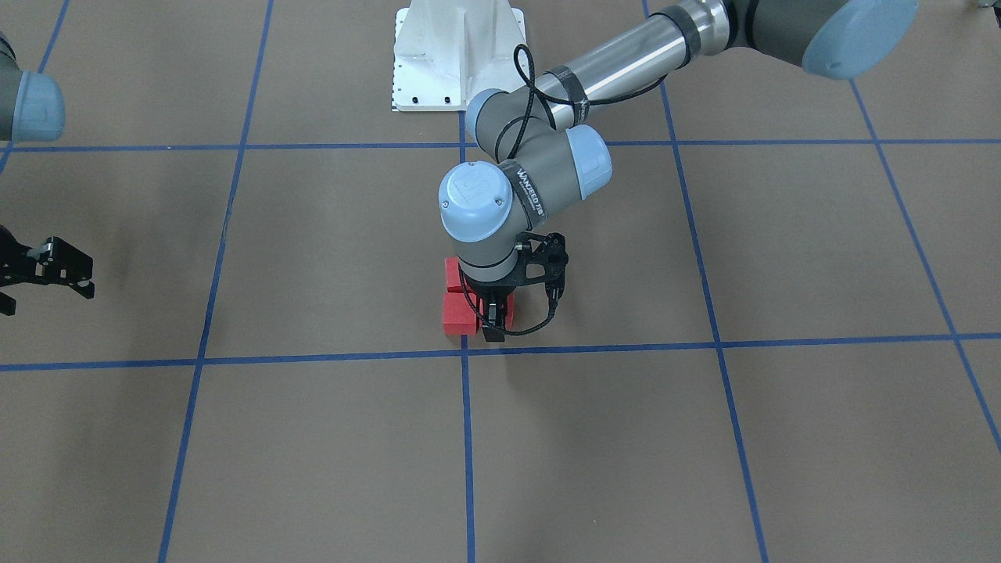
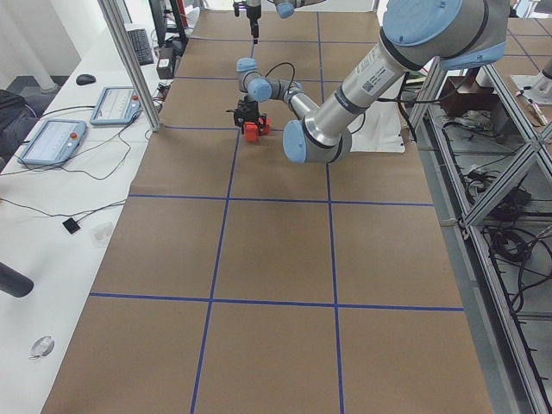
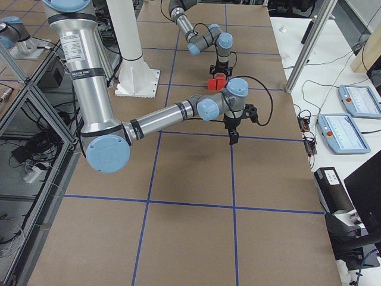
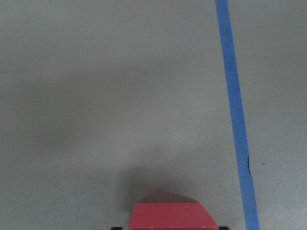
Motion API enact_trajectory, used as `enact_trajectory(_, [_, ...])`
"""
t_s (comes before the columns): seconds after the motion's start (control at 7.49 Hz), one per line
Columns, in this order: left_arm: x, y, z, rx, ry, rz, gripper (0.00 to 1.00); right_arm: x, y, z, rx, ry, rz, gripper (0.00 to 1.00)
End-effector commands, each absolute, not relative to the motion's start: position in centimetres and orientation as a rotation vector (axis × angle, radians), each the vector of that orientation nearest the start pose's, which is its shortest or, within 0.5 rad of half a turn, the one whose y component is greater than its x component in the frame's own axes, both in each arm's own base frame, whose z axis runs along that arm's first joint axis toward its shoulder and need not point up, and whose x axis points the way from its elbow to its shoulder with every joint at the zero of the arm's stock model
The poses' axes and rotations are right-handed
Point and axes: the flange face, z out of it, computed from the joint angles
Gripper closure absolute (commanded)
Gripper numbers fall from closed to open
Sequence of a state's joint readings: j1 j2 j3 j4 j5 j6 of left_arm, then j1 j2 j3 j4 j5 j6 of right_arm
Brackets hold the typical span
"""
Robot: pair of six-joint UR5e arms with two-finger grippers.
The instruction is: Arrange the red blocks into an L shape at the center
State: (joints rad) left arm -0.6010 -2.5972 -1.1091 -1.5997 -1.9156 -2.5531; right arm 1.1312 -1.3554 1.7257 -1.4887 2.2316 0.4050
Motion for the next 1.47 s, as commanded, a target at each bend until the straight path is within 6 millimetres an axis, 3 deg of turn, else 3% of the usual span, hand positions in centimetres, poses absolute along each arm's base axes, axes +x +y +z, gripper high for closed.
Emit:
enact_trajectory(0.0, [62.5, -55.4, 19.4, -0.476, 0.559, -1.418, 0.00, -18.2, -55.7, 46.1, 0.130, -0.771, -0.180, 0.01])
enact_trajectory(0.13, [61.8, -55.9, 19.1, -0.470, 0.565, -1.423, 0.00, -18.1, -55.9, 45.9, 0.131, -0.770, -0.171, 0.01])
enact_trajectory(0.27, [59.8, -57.7, 18.8, -0.452, 0.583, -1.422, 0.00, -18.1, -56.1, 45.4, 0.141, -0.772, -0.170, 0.01])
enact_trajectory(0.53, [56.1, -60.1, 18.2, -0.353, 0.651, -1.233, 0.00, -17.2, -56.4, 45.5, 0.152, -0.769, -0.157, 0.01])
enact_trajectory(0.67, [53.4, -59.5, 20.8, -0.306, 0.656, -1.140, 0.00, -16.7, -56.5, 45.3, 0.166, -0.768, -0.160, 0.01])
enact_trajectory(0.8, [48.6, -58.7, 23.6, -0.249, 0.663, -1.038, 0.00, -16.2, -56.1, 46.2, 0.154, -0.765, -0.149, 0.01])
enact_trajectory(0.94, [44.3, -55.7, 27.6, -0.178, 0.657, -0.858, 0.00, -16.0, -56.2, 46.5, 0.150, -0.755, -0.135, 0.01])
enact_trajectory(1.07, [38.5, -54.3, 31.0, -0.099, 0.664, -0.712, 0.00, -14.4, -56.6, 46.8, 0.151, -0.753, -0.101, 0.01])
enact_trajectory(1.34, [27.9, -53.1, 35.8, 0.033, 0.655, -0.405, 0.00, -11.9, -56.7, 48.7, 0.119, -0.754, -0.051, 0.01])
